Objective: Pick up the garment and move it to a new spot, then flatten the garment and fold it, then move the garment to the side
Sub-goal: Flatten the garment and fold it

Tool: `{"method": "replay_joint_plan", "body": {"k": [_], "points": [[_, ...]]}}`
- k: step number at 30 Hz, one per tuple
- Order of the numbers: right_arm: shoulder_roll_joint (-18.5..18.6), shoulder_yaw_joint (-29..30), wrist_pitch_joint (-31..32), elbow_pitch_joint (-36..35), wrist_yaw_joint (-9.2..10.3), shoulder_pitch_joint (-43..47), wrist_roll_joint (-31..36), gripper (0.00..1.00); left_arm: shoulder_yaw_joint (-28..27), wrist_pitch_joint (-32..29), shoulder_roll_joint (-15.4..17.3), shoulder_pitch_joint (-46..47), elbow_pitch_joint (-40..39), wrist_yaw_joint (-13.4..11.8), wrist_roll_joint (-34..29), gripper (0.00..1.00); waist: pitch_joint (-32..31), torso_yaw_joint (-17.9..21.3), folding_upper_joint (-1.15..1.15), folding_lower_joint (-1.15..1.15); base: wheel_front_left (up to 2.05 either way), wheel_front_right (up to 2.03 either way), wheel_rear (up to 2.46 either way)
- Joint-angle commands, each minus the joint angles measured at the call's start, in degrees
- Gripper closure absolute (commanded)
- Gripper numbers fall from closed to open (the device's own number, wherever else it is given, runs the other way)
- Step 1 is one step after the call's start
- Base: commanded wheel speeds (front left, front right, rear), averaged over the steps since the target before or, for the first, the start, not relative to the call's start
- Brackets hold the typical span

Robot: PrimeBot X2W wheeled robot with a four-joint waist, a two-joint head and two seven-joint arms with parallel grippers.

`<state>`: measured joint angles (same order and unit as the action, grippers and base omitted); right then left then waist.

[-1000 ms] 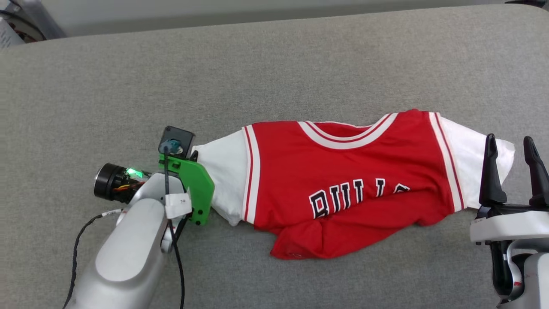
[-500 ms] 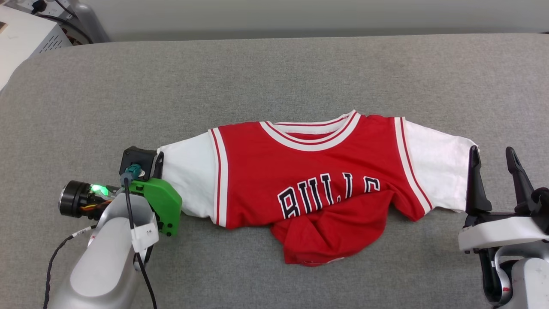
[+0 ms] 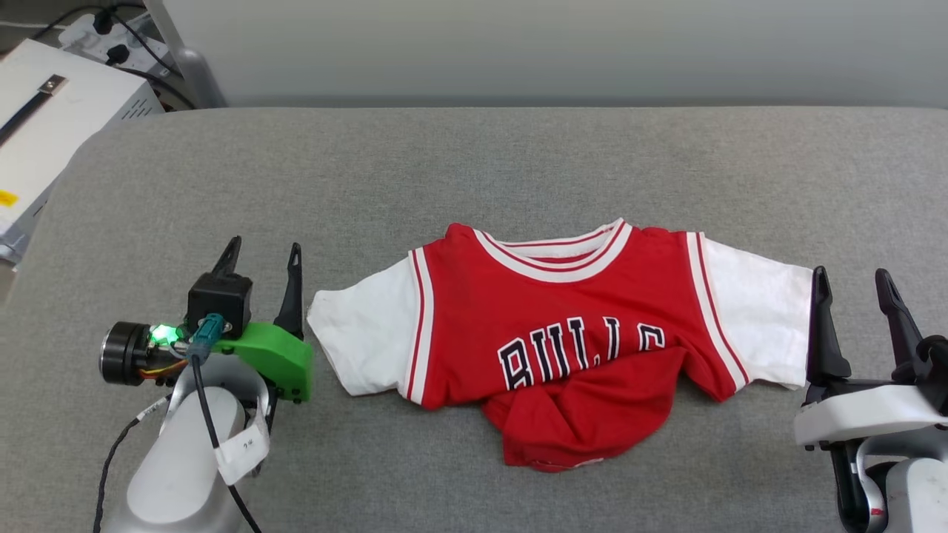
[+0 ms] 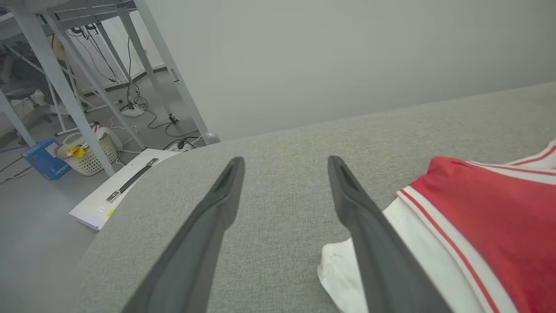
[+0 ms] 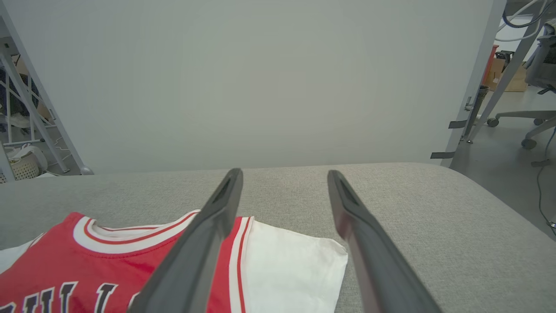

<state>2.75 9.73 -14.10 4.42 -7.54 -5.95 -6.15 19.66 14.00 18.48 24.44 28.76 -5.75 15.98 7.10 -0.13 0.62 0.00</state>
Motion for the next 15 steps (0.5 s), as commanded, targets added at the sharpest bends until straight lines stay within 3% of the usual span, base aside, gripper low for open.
{"method": "replay_joint_plan", "body": {"k": [1,8,11,15], "points": [[0.2,0.0,0.5,-0.6,0.05,1.0,0.3,0.0,-0.5,0.6,0.4,-2.2,-1.8,0.6,0.5,0.0,-1.8,-1.2,-0.62,0.0,0.0,0.0,0.0],[1.6,-0.7,4.3,-2.4,0.05,2.7,-0.5,0.0,-5.7,1.0,-2.5,-11.2,-15.7,2.9,4.7,0.0,-2.9,-2.8,-0.62,0.0,0.0,0.0,0.0],[3.3,-1.7,6.8,-3.1,0.05,3.2,-0.5,0.0,-5.6,1.0,-3.0,-14.4,-19.0,4.6,3.7,0.0,-2.4,-3.4,-0.62,0.0,0.0,0.0,0.0],[6.6,-3.1,15.1,-4.2,0.05,3.3,-2.4,0.0,-6.2,1.0,-4.1,-16.5,-22.4,5.9,2.6,0.0,-1.1,-4.2,-0.62,0.0,0.0,0.0,0.0]]}}
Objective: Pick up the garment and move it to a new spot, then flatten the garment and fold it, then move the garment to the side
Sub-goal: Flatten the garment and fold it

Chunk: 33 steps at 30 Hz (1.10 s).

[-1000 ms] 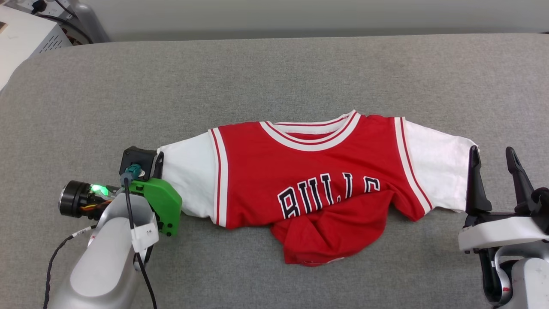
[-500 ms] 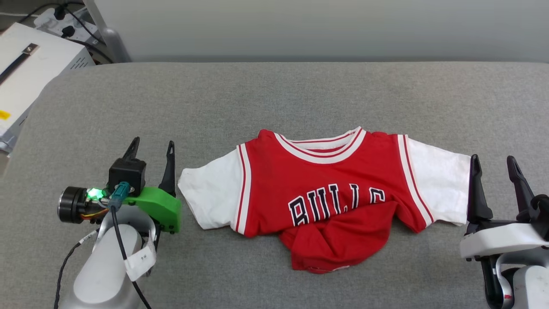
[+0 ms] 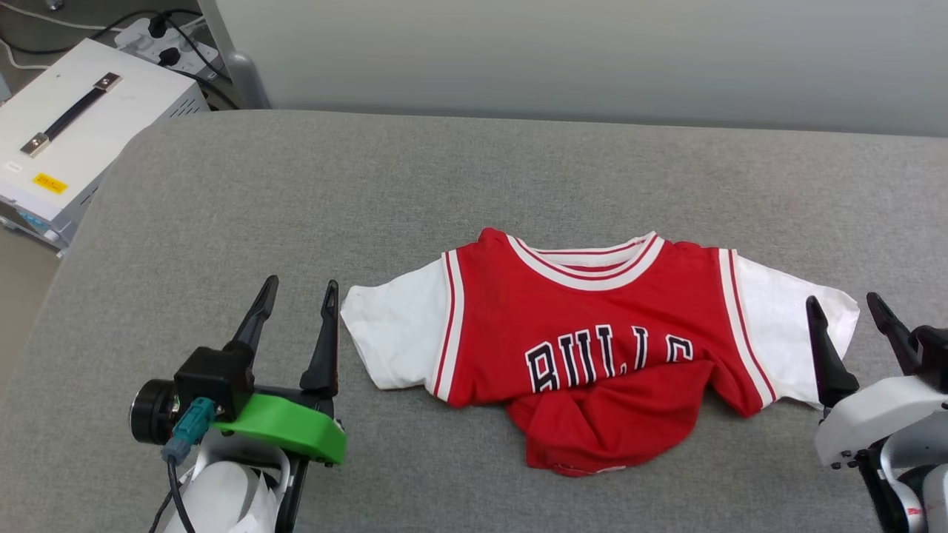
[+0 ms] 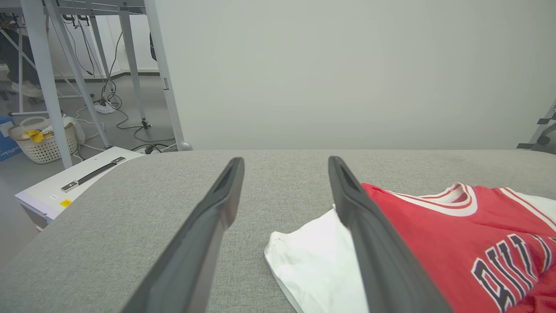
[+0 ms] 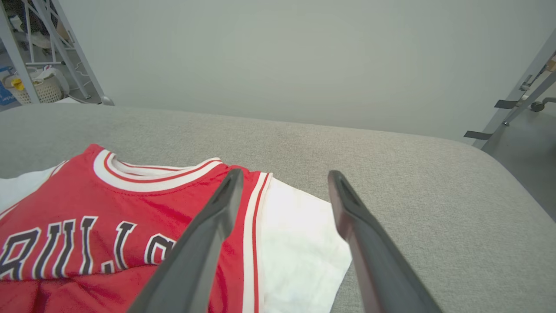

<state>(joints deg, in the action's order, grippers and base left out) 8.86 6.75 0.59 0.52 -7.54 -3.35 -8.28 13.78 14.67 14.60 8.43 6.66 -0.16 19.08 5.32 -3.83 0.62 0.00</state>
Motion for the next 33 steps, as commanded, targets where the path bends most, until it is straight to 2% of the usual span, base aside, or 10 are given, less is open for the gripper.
{"method": "replay_joint_plan", "body": {"k": [1,7,11,17,23,33], "points": [[2.1,-0.2,3.5,-0.7,0.05,0.3,-0.2,0.0,-0.6,0.3,-0.4,-0.8,-1.0,0.3,-0.9,0.0,1.1,-0.7,-0.62,0.0,0.0,0.0,0.0],[9.9,0.0,22.0,-3.0,0.05,-5.4,-3.2,0.0,-1.3,0.3,-1.5,-0.4,-3.5,0.9,-3.2,0.0,4.6,-2.2,-0.62,0.0,0.0,0.0,0.0],[15.9,-1.3,32.8,-1.0,0.05,-10.0,-7.5,0.0,-1.9,0.3,-2.1,1.3,-5.1,1.4,-4.6,0.0,7.3,-3.7,-0.62,0.0,0.0,0.0,0.0],[19.3,0.4,45.4,6.0,0.05,-15.1,-12.1,0.0,-2.5,0.3,-3.2,2.6,-6.6,2.6,-6.5,0.0,10.4,-6.1,-0.62,0.0,0.0,0.0,0.0],[20.3,2.1,47.9,11.4,0.05,-18.6,-12.3,0.0,-2.8,0.3,-4.2,3.6,-7.1,3.6,-7.7,0.0,13.4,-8.2,-0.62,0.0,0.0,0.0,0.0],[20.3,1.5,46.3,18.6,0.05,-20.3,-11.6,0.0,-3.2,0.3,-5.4,4.8,-7.2,4.6,-9.7,0.0,15.6,-9.7,-0.62,0.0,0.0,0.0,0.0]]}}
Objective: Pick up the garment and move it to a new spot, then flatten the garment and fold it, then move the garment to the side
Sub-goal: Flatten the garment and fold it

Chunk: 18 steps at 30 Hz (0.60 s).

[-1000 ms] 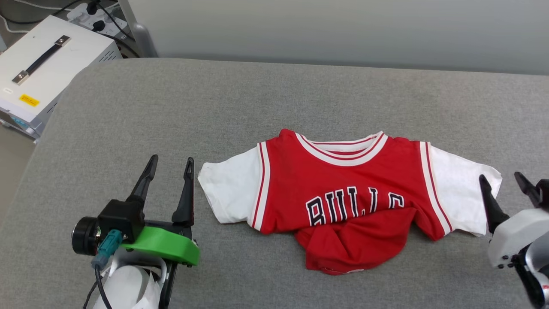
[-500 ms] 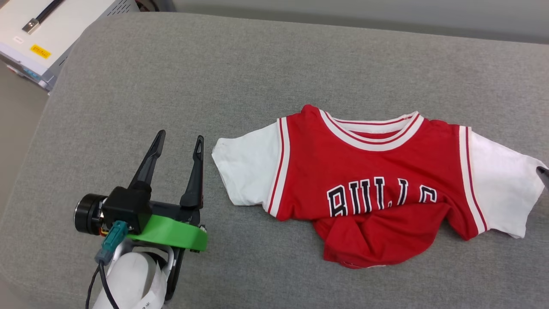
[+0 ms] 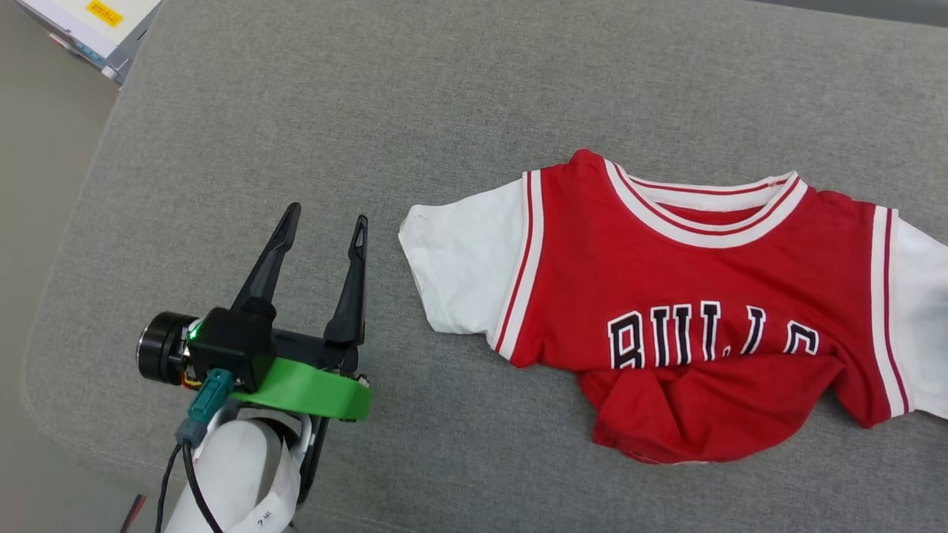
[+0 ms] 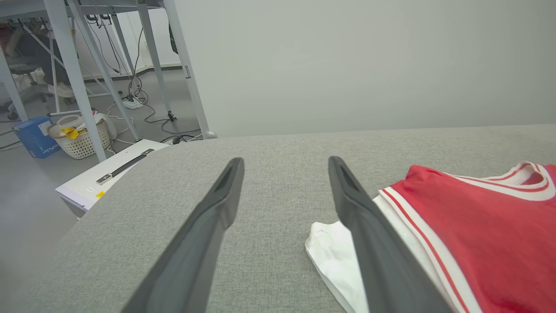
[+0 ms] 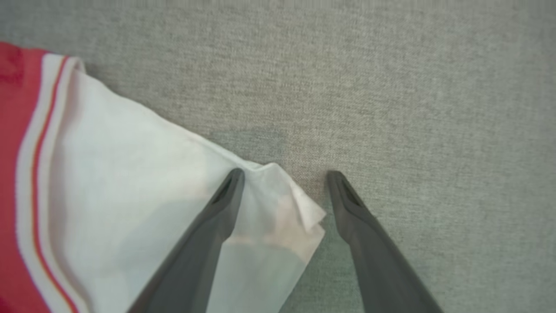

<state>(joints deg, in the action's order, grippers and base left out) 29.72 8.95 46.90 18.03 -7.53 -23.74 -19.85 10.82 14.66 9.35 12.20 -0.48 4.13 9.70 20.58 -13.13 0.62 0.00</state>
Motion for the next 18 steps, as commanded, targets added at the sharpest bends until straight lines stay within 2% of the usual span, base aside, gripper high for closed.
{"method": "replay_joint_plan", "body": {"k": [1,2,3,10,14,18], "points": [[-0.7,-1.0,-0.3,1.7,0.04,0.3,0.0,0.0,-0.4,0.3,-0.2,1.1,0.0,0.3,-0.4,0.0,0.4,-0.3,-0.62,0.0,0.0,0.0,0.0],[-0.8,-1.3,-0.6,2.1,0.04,0.4,0.0,0.76,-0.5,0.3,-0.2,1.1,0.1,0.4,-0.5,0.0,0.3,-0.2,-0.62,0.0,0.0,0.0,0.0],[-0.9,-1.7,-1.1,2.5,0.04,0.5,0.0,1.0,-0.7,0.3,-0.2,1.1,0.3,0.4,-0.6,0.0,0.1,0.0,-0.62,0.0,0.0,0.0,0.0],[-0.1,-3.2,-6.2,0.5,0.04,1.3,0.5,1.0,-0.8,-0.4,1.4,1.3,4.1,1.1,-0.7,0.0,-2.0,2.7,-0.62,0.0,0.0,0.0,0.0],[-0.1,-3.3,-7.7,-3.7,0.04,2.5,0.3,1.0,-0.5,-5.6,3.0,2.8,6.6,1.5,-0.2,0.0,-3.0,5.0,-0.62,0.0,0.0,0.0,0.0],[-0.7,-3.3,-7.6,-8.7,0.04,3.6,-0.3,1.0,0.5,-13.9,5.0,5.9,8.9,2.2,1.0,0.0,-2.7,7.3,-0.62,0.0,0.0,0.0,0.0]]}}
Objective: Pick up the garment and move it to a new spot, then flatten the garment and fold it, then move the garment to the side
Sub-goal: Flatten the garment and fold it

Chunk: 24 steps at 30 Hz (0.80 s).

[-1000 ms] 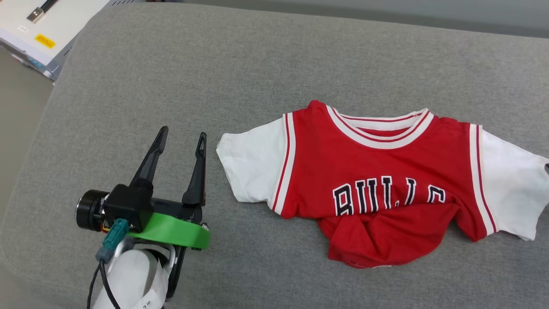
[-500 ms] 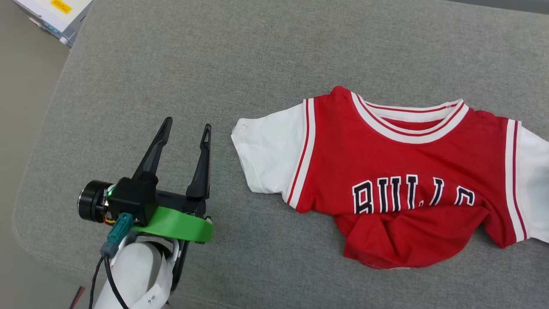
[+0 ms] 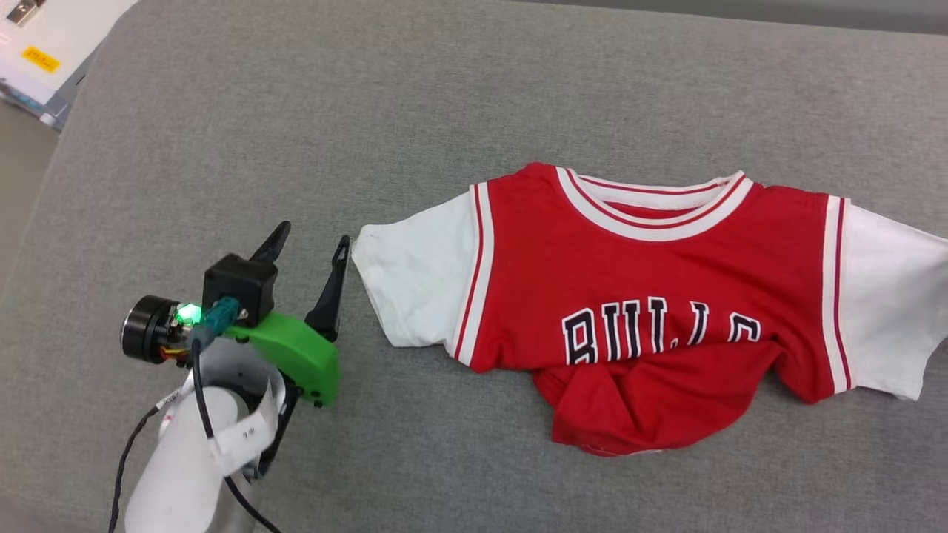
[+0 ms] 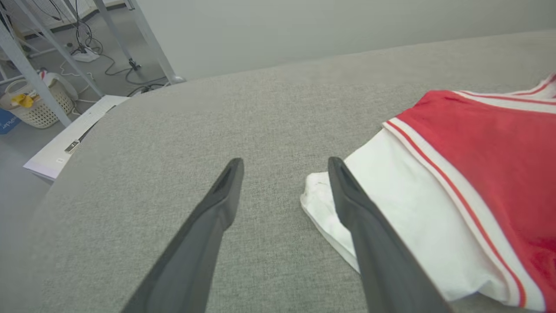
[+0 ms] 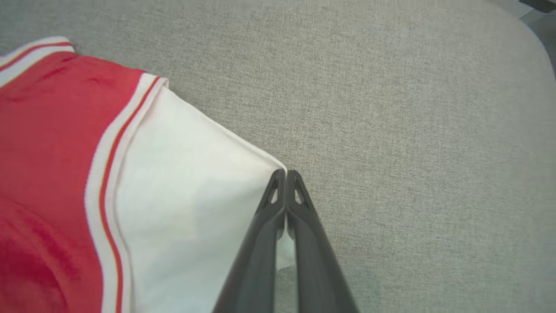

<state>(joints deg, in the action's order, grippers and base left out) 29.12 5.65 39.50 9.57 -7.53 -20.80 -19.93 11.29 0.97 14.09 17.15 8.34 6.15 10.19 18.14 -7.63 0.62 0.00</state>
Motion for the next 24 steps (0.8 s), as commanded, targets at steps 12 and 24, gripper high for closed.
{"method": "replay_joint_plan", "body": {"k": [12,24], "points": [[-3.3,-0.6,1.8,-8.3,0.04,1.1,-0.1,1.0,4.3,-22.5,4.2,9.6,7.4,0.7,3.3,0.0,2.7,6.4,-0.62,0.0,0.0,0.0,0.0],[-2.6,-2.0,1.8,-9.2,0.04,0.8,-0.3,1.0,8.1,-28.7,5.0,11.9,15.8,0.6,2.9,0.66,3.8,6.9,-0.62,0.0,0.0,0.0,0.0]]}}
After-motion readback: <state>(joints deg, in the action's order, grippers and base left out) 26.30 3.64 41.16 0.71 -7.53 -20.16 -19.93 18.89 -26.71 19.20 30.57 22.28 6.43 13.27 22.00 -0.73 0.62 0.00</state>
